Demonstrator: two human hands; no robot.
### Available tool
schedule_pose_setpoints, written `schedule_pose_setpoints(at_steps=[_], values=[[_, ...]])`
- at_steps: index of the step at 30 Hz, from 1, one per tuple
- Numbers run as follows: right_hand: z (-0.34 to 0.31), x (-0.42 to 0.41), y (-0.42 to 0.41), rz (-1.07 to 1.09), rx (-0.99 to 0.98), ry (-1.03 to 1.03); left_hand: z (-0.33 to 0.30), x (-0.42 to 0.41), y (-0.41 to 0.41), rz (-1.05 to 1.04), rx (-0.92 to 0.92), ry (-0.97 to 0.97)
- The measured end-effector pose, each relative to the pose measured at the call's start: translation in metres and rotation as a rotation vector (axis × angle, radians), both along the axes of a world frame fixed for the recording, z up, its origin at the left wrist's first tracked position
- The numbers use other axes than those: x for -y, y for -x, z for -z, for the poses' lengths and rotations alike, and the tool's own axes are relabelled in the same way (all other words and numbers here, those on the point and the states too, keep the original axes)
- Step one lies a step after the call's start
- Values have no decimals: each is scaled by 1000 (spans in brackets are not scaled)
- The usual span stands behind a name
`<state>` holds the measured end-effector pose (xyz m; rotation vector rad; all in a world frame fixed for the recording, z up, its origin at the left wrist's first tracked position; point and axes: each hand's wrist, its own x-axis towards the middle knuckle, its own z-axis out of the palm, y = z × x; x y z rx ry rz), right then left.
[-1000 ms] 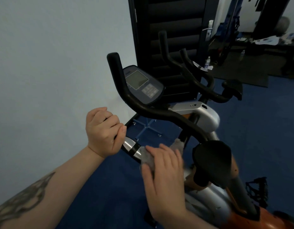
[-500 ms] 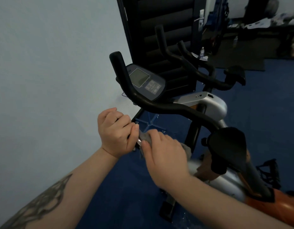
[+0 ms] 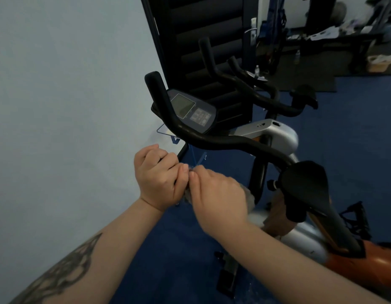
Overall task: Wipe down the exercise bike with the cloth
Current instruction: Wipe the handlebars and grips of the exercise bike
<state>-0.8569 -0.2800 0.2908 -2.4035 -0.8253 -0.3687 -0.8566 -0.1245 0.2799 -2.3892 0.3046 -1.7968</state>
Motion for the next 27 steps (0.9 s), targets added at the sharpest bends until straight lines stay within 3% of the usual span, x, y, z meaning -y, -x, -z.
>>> schedule_pose_setpoints(at_steps=[6, 10, 13, 18, 23, 27], values=[[32, 61, -10, -209, 73, -52, 3, 0, 1, -27, -17, -13], [14, 33, -14, -114, 202, 27, 2, 0, 0, -51, -14, -5], [8, 20, -13, -158, 203, 28, 3, 2, 1, -81, -20, 9], [40, 71, -23, -289, 121, 16, 4, 6, 5, -131, -60, 53], [45, 67, -27, -76, -70, -260, 2, 12, 6, -184, -64, 76], [55, 67, -8, -82, -205, -390, 3, 14, 7, -194, -67, 86]])
